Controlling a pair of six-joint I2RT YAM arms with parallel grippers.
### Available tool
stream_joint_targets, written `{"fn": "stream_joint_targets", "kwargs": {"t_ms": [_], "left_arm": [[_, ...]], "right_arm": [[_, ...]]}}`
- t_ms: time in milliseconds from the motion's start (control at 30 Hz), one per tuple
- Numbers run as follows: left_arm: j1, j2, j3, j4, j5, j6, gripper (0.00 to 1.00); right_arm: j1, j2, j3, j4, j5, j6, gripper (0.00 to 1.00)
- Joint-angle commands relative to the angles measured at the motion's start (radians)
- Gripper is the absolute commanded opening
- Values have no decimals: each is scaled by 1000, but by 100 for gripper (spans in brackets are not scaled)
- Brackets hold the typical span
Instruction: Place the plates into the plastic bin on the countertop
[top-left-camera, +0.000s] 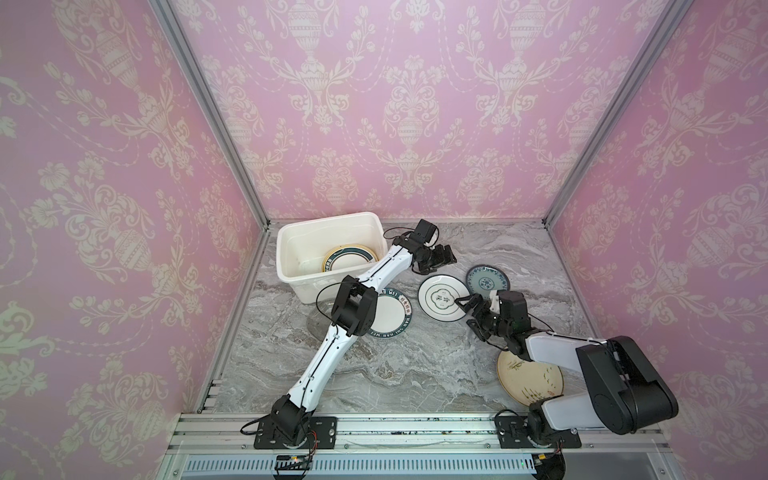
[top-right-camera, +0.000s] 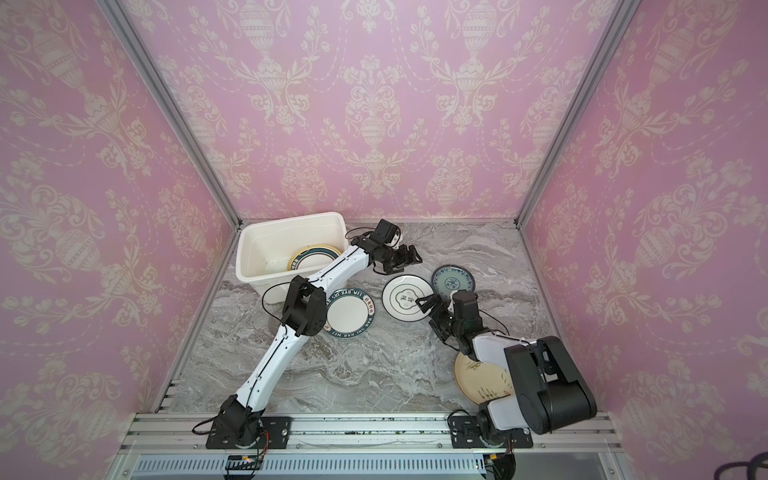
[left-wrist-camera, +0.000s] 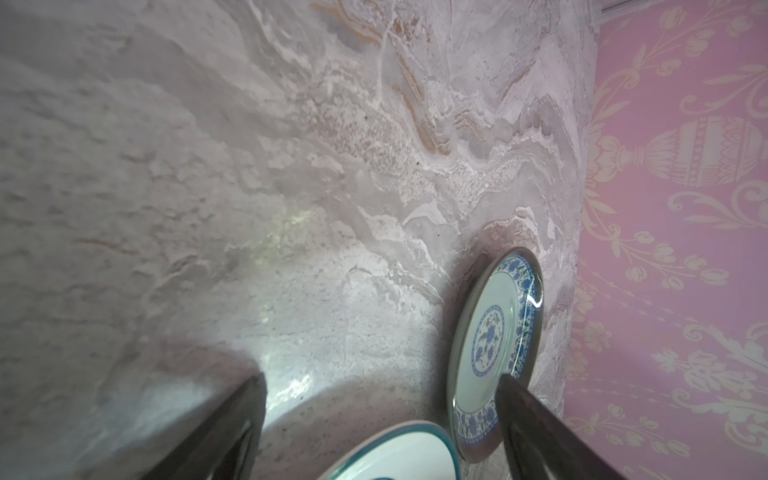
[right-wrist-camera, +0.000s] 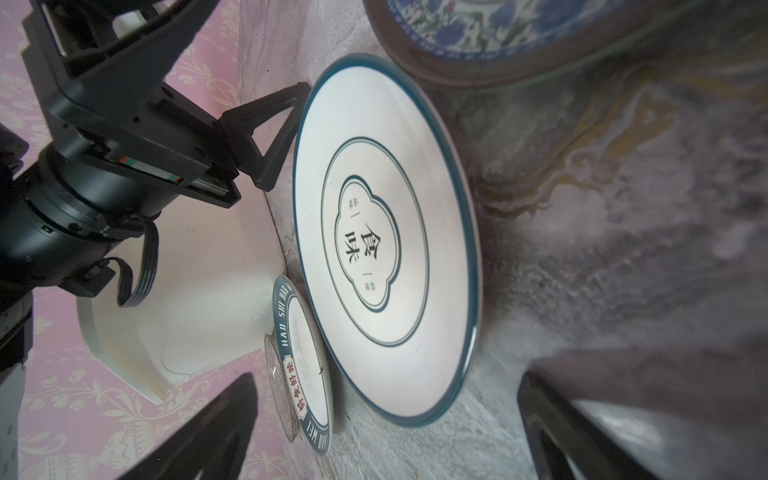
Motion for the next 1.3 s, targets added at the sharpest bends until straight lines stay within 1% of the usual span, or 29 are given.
{"fn": "stream_joint_targets", "kwargs": {"t_ms": [0, 133, 233, 367, 533, 667, 800, 933, 1100, 1267], "left_arm": [[-2, -9, -36, -35, 43, 25, 86], [-8, -65, -136, -3, 52, 27, 84], [-11, -105, -211, 26, 61, 13, 81], [-20, -153, -310, 84, 71, -9, 78], [-33, -194, -388, 111, 75, -21, 75], [-40, -223, -451, 132, 75, -28, 75], [-42, -253, -517, 160, 73, -43, 74], [-43, -269, -544, 168, 70, -49, 74], [-47, -273, -540, 168, 72, -52, 74], [-49, -282, -523, 170, 79, -58, 74]], "right_arm": [[-11, 70, 2, 52, -29, 18, 96], [-14, 143, -1, 163, -66, 51, 92], [-14, 185, -6, 233, -87, 71, 88], [-14, 220, -19, 302, -94, 80, 83], [-15, 250, -32, 375, -108, 77, 75], [-16, 284, -38, 447, -132, 80, 66], [-16, 333, -55, 568, -142, 107, 54], [-16, 376, -69, 666, -141, 125, 42], [-16, 391, -73, 692, -141, 126, 25], [-18, 356, -74, 614, -136, 91, 13]]}}
